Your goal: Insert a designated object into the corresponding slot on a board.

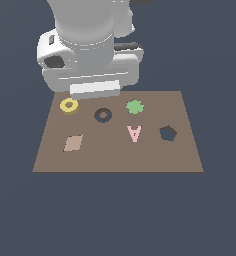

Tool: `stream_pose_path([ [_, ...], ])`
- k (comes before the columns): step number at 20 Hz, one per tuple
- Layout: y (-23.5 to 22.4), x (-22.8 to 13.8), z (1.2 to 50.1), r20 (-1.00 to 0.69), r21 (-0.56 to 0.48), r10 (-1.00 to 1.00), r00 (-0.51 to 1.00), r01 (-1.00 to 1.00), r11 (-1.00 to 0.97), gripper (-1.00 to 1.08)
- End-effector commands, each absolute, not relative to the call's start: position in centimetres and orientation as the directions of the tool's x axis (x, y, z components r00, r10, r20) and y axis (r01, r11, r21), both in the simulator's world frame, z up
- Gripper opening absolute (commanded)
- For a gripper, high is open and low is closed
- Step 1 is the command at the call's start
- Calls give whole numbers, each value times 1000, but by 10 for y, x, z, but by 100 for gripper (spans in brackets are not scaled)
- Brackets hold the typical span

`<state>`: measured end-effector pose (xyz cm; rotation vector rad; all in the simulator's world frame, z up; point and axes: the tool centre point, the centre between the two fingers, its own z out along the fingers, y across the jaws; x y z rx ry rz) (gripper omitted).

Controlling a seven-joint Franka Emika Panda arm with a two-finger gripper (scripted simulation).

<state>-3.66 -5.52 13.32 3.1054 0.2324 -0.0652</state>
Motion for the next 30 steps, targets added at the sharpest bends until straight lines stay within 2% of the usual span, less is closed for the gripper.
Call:
stream_pose_path([
  [1, -64, -43, 126, -41, 21, 193, 980, 194, -981, 100],
  [16, -134, -69, 75, -14, 5, 493, 870, 493, -870, 100],
  [30, -169, -71, 50, 0, 0, 616, 787, 616, -787, 100],
])
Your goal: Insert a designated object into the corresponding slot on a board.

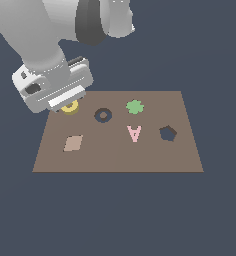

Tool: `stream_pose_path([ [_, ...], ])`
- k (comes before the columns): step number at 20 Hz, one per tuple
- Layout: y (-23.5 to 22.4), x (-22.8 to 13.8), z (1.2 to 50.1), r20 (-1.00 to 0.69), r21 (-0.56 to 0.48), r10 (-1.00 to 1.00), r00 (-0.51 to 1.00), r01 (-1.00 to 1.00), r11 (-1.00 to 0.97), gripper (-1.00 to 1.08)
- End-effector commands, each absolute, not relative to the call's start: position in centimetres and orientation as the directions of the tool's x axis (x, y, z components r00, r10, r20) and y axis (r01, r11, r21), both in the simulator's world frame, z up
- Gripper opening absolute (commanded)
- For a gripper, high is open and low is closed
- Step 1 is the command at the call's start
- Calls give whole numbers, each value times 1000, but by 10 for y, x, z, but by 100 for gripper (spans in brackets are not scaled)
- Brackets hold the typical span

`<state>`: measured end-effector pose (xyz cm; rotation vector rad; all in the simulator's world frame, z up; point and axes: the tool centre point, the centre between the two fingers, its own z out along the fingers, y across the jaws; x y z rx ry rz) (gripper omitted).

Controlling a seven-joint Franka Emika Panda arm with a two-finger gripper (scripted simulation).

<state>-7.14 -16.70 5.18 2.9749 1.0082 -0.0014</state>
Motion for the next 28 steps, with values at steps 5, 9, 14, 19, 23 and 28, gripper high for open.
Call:
stream_pose_path([
  [5, -171, -71, 49, 1, 0, 624, 782, 624, -782, 100],
  [9, -169, -70, 50, 0, 0, 619, 786, 619, -786, 100],
  [14, -170, -70, 47, 0, 0, 619, 785, 619, -785, 100],
  [19, -169, -71, 33, 0, 0, 618, 786, 618, -786, 100],
  [23, -169, -71, 30, 0, 0, 618, 786, 618, -786, -100],
  [28, -169, -71, 30, 0, 0, 618, 786, 618, -786, -100],
])
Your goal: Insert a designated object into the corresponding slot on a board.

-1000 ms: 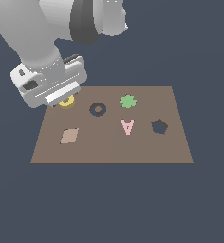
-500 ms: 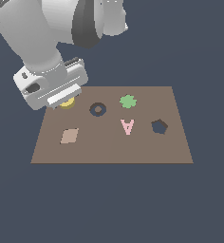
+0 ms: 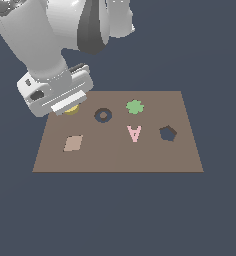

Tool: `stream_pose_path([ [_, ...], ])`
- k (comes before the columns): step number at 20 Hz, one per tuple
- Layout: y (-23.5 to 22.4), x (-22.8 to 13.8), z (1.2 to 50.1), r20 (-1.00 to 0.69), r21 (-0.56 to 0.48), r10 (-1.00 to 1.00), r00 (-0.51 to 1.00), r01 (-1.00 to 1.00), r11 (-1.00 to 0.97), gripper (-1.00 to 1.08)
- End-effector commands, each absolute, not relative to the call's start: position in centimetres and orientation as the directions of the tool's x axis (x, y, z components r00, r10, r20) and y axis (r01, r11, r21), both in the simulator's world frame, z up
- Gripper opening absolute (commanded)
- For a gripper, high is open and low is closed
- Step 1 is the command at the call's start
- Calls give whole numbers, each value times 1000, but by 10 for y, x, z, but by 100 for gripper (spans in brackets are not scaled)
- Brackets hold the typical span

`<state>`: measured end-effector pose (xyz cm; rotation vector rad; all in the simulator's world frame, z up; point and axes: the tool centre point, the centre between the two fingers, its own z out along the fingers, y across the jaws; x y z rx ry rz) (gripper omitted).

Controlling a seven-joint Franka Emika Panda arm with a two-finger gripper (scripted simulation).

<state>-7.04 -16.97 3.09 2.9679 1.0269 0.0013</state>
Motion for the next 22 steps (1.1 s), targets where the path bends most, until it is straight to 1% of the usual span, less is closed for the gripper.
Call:
stream_pose_path([
  [1, -169, -71, 30, 0, 0, 618, 786, 618, -786, -100],
  [14, -168, -69, 34, 0, 0, 631, 775, 631, -775, -100],
  [22, -153, -58, 35, 0, 0, 731, 682, 731, -682, -100],
])
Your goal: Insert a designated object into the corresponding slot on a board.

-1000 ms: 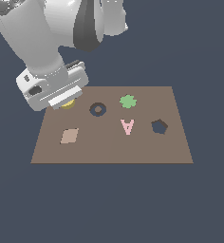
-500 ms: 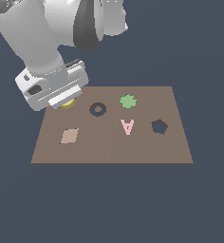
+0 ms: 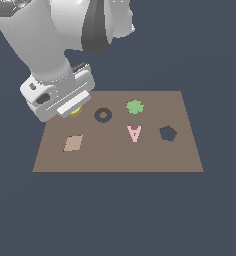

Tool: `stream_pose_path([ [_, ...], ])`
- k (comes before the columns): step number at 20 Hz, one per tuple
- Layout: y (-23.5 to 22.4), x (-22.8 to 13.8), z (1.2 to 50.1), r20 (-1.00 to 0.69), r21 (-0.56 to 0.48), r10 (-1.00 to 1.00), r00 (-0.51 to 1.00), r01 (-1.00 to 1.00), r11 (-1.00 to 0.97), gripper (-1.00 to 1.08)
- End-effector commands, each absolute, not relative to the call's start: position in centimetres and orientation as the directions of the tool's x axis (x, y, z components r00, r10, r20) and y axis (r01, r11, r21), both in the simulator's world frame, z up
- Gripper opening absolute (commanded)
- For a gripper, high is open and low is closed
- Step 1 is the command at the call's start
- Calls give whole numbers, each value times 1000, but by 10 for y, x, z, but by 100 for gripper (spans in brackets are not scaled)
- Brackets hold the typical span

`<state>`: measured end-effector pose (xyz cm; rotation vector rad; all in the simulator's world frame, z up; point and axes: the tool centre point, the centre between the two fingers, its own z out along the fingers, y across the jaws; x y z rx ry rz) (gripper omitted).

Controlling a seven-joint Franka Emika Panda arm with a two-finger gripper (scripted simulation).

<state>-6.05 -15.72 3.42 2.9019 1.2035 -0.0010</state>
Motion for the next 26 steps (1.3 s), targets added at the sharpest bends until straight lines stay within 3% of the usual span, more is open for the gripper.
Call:
stream_pose_path([
  [1, -150, -56, 35, 0, 0, 749, 662, 749, -662, -100],
  [17, -75, -36, 40, -1, 1, 990, 143, 990, -143, -100],
  [26, -53, -40, 41, -1, 1, 1000, -19, 1000, 19, -100],
])
